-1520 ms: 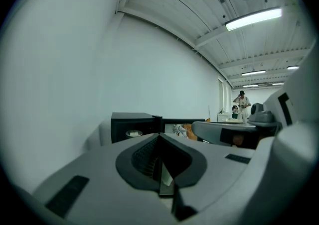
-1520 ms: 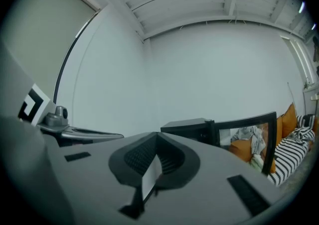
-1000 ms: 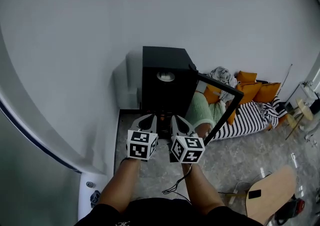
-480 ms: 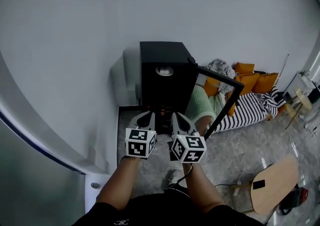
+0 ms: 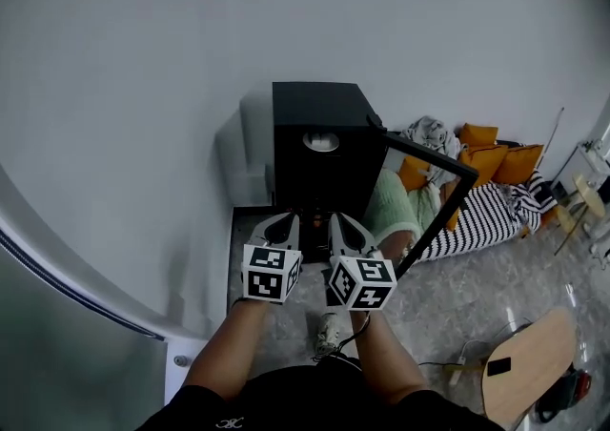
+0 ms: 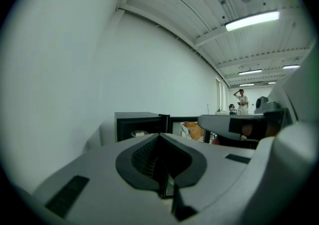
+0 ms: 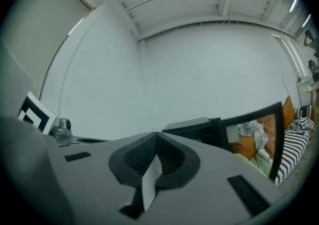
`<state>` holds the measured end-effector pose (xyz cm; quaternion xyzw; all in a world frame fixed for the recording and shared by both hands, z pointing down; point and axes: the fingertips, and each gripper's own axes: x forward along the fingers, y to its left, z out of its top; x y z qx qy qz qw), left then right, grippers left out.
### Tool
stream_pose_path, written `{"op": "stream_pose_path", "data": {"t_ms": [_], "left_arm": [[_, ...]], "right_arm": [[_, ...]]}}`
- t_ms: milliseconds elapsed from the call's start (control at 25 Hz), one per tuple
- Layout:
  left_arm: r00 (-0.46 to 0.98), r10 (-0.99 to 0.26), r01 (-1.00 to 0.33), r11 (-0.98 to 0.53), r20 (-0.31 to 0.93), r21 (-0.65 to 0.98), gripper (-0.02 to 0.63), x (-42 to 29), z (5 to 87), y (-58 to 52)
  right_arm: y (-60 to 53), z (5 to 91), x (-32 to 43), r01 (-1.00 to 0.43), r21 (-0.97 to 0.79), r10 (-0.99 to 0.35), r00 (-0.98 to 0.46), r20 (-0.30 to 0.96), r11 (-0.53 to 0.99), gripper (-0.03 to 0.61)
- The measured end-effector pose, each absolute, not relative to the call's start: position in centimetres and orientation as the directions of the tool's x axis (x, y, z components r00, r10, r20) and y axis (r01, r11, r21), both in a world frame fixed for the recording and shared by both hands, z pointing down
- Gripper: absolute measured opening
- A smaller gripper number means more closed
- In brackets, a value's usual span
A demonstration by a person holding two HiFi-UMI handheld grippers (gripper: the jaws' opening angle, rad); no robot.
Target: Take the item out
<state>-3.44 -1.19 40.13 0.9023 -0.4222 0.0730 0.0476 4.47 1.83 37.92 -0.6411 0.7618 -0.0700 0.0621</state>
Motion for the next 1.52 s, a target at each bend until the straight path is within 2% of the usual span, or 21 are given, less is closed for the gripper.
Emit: {"op": "stream_pose_path", "data": {"t_ms": [840,1080,1280,1520], "left_arm": [[0.608,-0.76,-0.787,-0.616,0.23,0.045,0.0,2.0,44.4,-16.0],[0.595,-0.762,-0.8,-0.591,0.255,0.102,0.0,4.2,44.6,-20.1],[0.587,-0.768,-0.809,-0.571,0.256,0.143,0.0,6.5,44.2,-22.6],[0.547,-0.793,-0.835,-0.537,0.267,0.116,0.0,8.8,44.7,-25.0]], "right_arm": [[-14.2,42.3,11.2,-0.954,-0.26,-0.983,-0.172,0.065,0.15,0.005],[-19.1,43.2,14.7,-0.937,-0.326,-0.98,-0.167,0.103,0.126,0.005],[-22.1,43.6,17.2,-0.928,-0.347,-0.975,-0.188,0.121,0.136,0.004],[-25.4,45.1,19.8,-0.917,-0.369,-0.964,-0.222,0.149,0.154,0.005]]}}
